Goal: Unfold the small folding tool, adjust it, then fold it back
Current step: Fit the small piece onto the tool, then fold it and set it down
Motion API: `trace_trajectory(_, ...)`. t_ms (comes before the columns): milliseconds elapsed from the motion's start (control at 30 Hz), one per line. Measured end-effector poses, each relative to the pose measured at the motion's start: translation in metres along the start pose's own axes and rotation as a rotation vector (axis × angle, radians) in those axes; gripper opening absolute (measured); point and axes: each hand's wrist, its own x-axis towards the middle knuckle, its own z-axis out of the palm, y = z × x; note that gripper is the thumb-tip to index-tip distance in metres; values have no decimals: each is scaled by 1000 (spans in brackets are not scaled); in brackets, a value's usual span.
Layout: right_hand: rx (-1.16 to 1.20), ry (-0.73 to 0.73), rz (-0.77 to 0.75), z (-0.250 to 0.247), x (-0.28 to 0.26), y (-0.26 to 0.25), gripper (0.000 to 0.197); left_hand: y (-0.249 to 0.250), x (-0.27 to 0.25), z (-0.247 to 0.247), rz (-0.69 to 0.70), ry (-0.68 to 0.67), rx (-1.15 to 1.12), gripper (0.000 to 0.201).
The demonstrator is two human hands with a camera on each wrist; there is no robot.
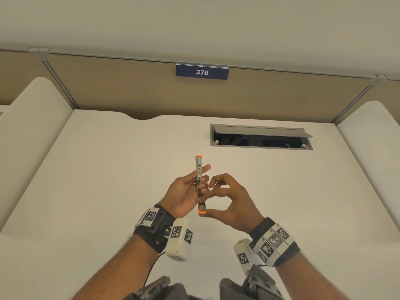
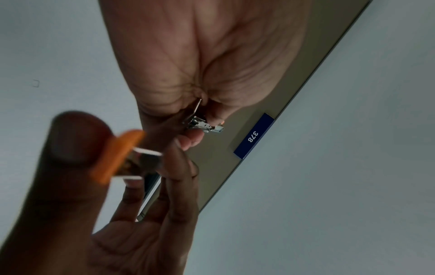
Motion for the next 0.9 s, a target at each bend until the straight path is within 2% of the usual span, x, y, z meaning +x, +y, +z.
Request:
trace_trajectory(267, 155, 217, 13, -1, 11, -10, 26, -2, -3, -2, 14, -13, 28, 40)
trace_trajectory(433, 228, 338, 150, 1, 24, -8, 26, -9, -6, 3, 5, -34, -46, 35)
trace_trajectory(533, 253, 379, 235, 1, 32, -3, 23, -10, -6, 6, 5, -51, -6, 45)
trace_trajectory(633, 298, 351, 353, 0, 39, 1, 38, -11, -4, 5, 7, -48, 2, 50)
trace_trajectory(733, 541, 262, 506, 0, 45, 4, 66, -13, -3, 3, 6, -46, -3, 47)
trace_trajectory(800, 762, 209, 601, -2, 47, 1, 70, -14, -3, 3, 9, -24, 14, 42)
trace_trajectory(900, 838, 188, 632, -4, 49, -2, 69, -14, -5, 4, 12, -8, 40, 43)
